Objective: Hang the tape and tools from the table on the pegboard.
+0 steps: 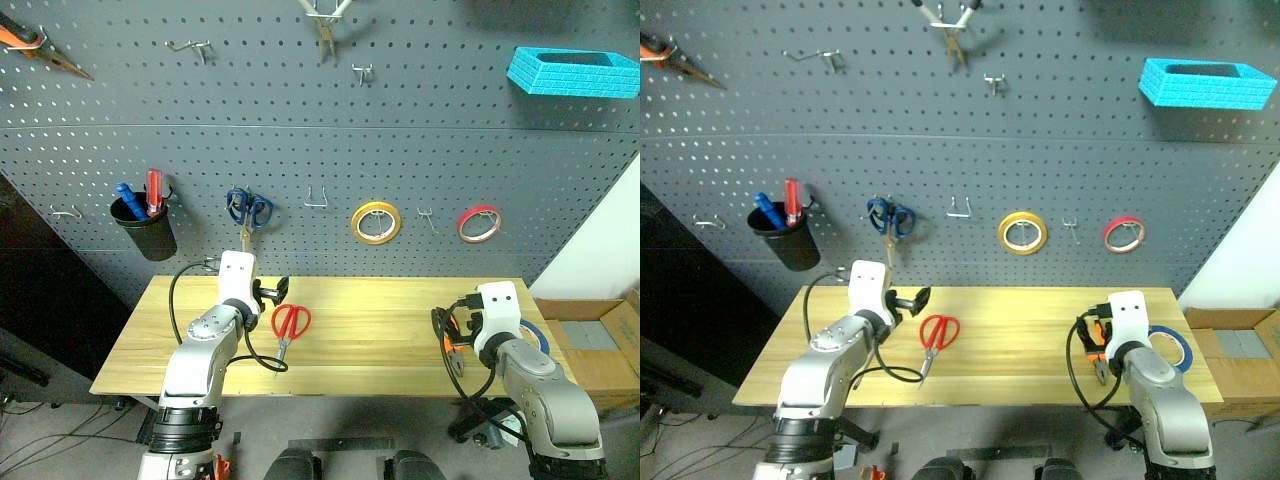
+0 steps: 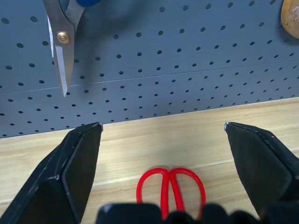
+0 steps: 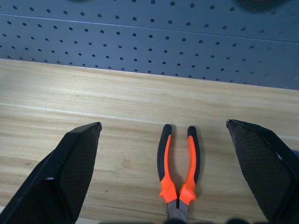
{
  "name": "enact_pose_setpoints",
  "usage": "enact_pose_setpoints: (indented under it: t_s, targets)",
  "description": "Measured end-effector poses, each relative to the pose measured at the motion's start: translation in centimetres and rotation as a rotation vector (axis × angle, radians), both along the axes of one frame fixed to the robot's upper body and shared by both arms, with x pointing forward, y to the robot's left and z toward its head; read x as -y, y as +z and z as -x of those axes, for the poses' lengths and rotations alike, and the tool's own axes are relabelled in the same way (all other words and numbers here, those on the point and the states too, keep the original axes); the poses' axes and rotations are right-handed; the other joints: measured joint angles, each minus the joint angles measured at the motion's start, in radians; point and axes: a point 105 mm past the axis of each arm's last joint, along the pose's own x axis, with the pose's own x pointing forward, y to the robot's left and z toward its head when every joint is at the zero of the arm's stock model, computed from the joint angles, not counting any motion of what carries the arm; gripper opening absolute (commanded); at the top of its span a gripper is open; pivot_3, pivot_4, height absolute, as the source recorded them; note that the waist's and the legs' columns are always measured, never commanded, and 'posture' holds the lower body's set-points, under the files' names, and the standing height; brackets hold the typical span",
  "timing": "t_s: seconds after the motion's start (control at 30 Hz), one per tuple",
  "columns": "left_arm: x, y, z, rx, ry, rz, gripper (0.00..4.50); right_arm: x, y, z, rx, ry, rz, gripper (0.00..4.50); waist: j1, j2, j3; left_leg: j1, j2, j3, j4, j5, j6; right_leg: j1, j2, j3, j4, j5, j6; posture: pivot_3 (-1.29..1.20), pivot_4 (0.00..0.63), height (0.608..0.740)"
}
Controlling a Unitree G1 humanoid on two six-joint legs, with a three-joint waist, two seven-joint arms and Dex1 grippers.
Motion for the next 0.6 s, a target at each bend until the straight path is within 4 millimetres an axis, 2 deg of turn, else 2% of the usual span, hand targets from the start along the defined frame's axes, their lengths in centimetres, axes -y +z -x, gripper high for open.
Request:
enact_pose_setpoints:
  t_s: [0.6]
  targets:
    - [-0.35, 0.24, -0.04, 0.035, 0.020, -0.013, 4.50, 0.09, 0.01, 0.00, -0.001, -0.002, 0.005, 4.49, 0.002, 0.000, 0.000, 0.000, 0.000, 0.000, 0.000, 0.000, 0.000, 0.000, 0.000, 0.000, 0.000, 0.000, 0.000, 0.07, 0.004, 0.740]
